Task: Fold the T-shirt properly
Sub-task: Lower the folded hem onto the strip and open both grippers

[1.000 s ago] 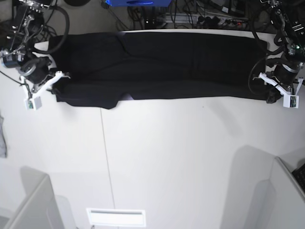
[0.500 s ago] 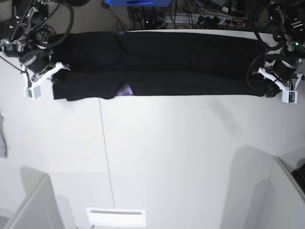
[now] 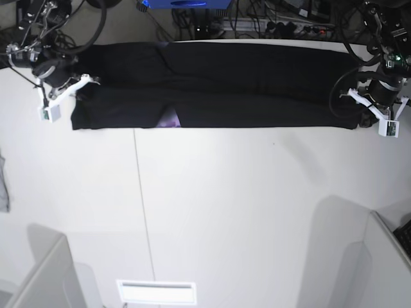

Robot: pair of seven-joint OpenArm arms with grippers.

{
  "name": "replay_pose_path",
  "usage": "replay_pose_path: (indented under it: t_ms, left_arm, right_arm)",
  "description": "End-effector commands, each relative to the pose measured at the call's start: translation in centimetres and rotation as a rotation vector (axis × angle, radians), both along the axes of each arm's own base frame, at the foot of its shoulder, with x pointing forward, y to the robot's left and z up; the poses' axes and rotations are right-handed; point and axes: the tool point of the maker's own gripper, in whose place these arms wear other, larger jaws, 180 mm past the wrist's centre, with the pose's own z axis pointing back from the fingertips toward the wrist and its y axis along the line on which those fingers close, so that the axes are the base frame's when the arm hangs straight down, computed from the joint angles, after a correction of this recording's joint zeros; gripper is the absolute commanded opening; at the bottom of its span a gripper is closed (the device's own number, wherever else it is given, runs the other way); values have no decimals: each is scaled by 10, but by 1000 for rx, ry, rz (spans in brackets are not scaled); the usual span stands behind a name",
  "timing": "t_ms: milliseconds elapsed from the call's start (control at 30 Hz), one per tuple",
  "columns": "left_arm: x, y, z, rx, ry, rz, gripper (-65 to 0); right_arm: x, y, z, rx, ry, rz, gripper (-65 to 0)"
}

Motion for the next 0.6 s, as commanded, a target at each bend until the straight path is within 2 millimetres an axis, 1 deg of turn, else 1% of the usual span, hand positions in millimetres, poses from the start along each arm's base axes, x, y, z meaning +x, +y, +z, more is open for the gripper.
replay_pose_path:
  t_ms: [0, 300, 333, 367, 433, 467, 500, 567]
  left_arm:
    - [6, 4, 11, 34, -34, -11, -650]
    - [5, 5, 11, 44, -28, -10, -650]
    - [5, 5, 11, 44, -28, -10, -650]
    - [5, 6, 11, 48, -26, -10, -650]
    - [4, 7, 11, 48, -28, -5, -650]
    - [4, 8, 12, 50, -29, -3, -650]
    - [4, 9, 12, 50, -29, -1, -627]
    - [4, 8, 12, 51, -31, -2, -555]
  right_arm:
    - [4, -5, 7, -16, -29, 4, -650]
    - [2, -5, 5, -14, -16, 3, -650]
    - [0, -5, 4, -14, -12, 2, -599]
    - [-2, -5, 3, -15, -9, 1, -527]
    - [-3, -5, 3, -15, -8, 1, -423]
    - [-3, -5, 3, -15, -8, 1, -395]
    - [-3, -5, 3, -16, -9, -1, -380]
    - [-4, -12, 5, -25, -13, -20, -380]
